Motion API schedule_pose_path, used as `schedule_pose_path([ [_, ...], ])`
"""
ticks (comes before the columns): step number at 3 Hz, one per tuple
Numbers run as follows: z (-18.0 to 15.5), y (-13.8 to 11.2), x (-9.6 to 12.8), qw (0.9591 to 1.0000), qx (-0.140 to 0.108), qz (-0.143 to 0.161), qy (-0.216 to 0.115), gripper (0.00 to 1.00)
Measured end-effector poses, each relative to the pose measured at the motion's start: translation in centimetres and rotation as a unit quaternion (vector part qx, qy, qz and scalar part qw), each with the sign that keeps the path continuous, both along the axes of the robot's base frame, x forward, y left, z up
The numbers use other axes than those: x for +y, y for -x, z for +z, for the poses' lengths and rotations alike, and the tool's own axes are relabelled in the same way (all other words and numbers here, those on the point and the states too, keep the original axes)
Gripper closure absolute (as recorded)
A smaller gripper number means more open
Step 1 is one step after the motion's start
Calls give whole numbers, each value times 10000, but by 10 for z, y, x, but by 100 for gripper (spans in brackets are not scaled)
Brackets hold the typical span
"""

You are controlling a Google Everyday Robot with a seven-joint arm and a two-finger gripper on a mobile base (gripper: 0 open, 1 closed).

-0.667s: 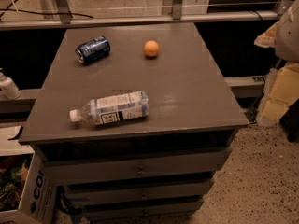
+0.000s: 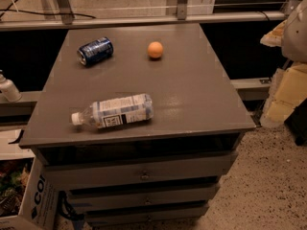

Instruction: Place blue plastic bottle upright

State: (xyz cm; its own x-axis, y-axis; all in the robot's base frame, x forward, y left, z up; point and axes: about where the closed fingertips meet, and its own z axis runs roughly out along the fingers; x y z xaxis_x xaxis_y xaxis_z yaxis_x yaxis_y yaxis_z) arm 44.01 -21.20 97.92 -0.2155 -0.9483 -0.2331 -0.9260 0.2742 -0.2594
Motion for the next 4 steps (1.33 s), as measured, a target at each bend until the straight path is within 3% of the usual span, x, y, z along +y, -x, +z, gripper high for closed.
schedule_pose_path([
  [1,3,1,21,9997,-100,106,-175,0],
  [2,1,5,67,9980,-186,452,-390,0],
  [3,-6,5,125,9927,-231,974,-675,0],
  [4,-10,1,155,9870,-299,1283,-924,0],
])
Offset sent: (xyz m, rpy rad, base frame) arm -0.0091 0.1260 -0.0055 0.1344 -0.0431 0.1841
